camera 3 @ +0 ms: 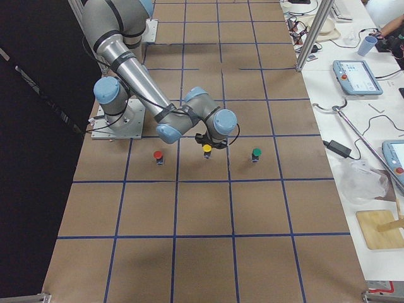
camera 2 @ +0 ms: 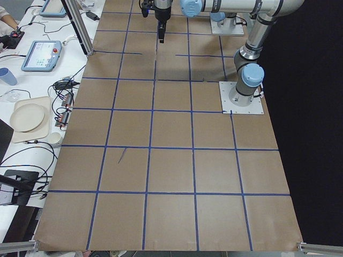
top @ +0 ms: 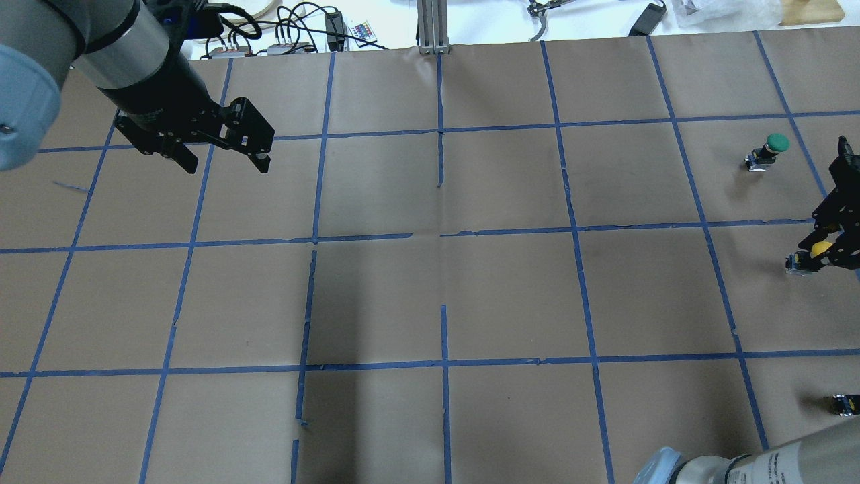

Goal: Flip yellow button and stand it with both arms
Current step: 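Lower the button upright onto the table with the right gripper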

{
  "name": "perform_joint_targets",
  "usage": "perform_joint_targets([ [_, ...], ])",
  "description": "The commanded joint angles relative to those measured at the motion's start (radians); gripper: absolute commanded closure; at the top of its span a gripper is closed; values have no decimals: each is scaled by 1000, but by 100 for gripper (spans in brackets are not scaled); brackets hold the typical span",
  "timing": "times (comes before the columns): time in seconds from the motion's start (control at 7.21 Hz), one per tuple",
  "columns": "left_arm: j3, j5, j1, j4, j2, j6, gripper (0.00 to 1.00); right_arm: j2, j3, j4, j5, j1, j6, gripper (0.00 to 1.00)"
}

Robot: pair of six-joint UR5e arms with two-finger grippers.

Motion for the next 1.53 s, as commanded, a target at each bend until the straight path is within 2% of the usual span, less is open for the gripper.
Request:
perform_joint_targets([
  [0.0, 23, 17, 2, -51, -7, 26, 0, 25, -2, 0, -1, 0, -1, 74],
  [0.28, 40, 17, 1, -48, -17, 48, 0, 27, -3, 2, -1, 0, -1, 59],
  [0.42, 38, 19, -1, -48, -14, 48, 0, 27, -3, 0, 5, 0, -1, 36],
  [0.55, 38, 17, -1, -48, -14, 48, 0, 30, -3, 2, 9, 0, -1, 22],
  [0.83, 38, 17, -1, -48, -14, 48, 0, 29, -2, 2, 9, 0, 0, 12],
  [0.97, 40, 19, -1, -46, -11, 48, 0, 24, -3, 6, 9, 0, 12, 12],
  [1.11, 40, 19, -1, -46, -10, 48, 0, 4, -3, 8, 19, 1, 49, 6],
  [1.25, 44, 19, -1, -46, -10, 48, 0, -10, -6, 14, 28, 4, 159, 4],
  [1.39, 61, 32, -1, -48, -8, 49, 0, -52, -8, 14, 29, 12, 181, 4],
])
